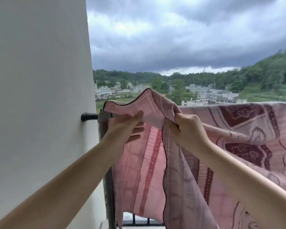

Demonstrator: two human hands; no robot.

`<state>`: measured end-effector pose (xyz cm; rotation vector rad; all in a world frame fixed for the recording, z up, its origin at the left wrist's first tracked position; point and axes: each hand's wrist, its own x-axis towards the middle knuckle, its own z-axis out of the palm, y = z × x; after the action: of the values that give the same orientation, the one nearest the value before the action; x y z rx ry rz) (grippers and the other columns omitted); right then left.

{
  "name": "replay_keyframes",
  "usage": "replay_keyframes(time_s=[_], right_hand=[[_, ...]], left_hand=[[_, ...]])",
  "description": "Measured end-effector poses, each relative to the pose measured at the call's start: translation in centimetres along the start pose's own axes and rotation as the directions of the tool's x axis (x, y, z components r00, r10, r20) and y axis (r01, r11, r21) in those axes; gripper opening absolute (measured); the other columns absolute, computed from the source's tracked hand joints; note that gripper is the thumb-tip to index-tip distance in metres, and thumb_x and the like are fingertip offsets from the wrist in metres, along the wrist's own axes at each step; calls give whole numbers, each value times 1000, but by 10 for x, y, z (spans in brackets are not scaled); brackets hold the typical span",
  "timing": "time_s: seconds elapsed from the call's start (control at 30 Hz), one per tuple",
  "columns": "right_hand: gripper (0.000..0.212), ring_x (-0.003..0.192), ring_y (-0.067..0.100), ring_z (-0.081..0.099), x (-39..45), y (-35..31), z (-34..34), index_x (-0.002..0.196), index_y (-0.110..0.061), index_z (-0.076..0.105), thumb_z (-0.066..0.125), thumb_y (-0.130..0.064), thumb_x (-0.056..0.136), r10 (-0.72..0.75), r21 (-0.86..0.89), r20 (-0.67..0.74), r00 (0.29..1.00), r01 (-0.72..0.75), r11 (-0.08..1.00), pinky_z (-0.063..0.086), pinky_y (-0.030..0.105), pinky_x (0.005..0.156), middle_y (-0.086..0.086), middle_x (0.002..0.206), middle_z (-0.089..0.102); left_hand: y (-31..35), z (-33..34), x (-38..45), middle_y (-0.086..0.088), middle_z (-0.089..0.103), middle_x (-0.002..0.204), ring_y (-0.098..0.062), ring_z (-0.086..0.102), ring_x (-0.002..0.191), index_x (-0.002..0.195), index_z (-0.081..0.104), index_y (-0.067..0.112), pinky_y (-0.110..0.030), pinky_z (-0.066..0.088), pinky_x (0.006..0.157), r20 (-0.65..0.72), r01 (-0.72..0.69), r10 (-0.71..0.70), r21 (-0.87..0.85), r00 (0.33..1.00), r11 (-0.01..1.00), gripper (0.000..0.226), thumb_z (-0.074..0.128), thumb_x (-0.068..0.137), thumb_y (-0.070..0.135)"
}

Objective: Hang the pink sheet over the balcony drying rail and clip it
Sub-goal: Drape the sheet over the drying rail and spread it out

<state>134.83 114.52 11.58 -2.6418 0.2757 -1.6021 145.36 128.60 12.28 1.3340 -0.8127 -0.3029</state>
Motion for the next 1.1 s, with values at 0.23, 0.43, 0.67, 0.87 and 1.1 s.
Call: replay_keyframes(time_s=[0.23,0.43,0.67,0.87,1.1], right_hand=[[34,75,36,65,117,-5,2,113,1,58,43,-10,83,-116,3,-33,993,116,993,50,34,62,24,86,68],[32,104,31,58,191,-17,43,109,-4,61,45,-1,82,-108,155,157,982,83,984,43,27,76,19,112,64],[48,92,20,57,139,-21,80,113,-4,57,28,-39,96,-226,198,855,466,110,974,46,27,80,15,115,61],[40,82,17,54,131,-18,72,106,-5,57,41,-39,92,-319,245,687,652,206,947,41,19,62,6,97,59],[30,85,16,61,107,2,64,105,-12,65,56,-32,85,-433,156,485,759,412,898,48,25,82,5,98,69]], left_hand=[[75,-11,114,-7,57,59,-11,51,47,73,56,8,-14,40,42,-45,-101,93,-204,995,974,19,44,81,-3],[81,-51,175,5,41,30,-6,36,26,62,46,15,-14,31,37,-196,46,-42,13,980,999,32,35,87,0],[24,-88,106,-7,57,68,-16,58,53,64,58,7,-24,40,58,-382,247,12,621,924,744,25,49,88,9],[-14,-51,27,7,48,60,-3,44,56,76,59,13,-16,29,49,-151,30,238,894,960,447,27,49,90,34],[-44,-34,29,-9,64,77,-24,60,72,76,62,11,-38,52,74,-366,70,24,241,930,968,21,50,92,19]])
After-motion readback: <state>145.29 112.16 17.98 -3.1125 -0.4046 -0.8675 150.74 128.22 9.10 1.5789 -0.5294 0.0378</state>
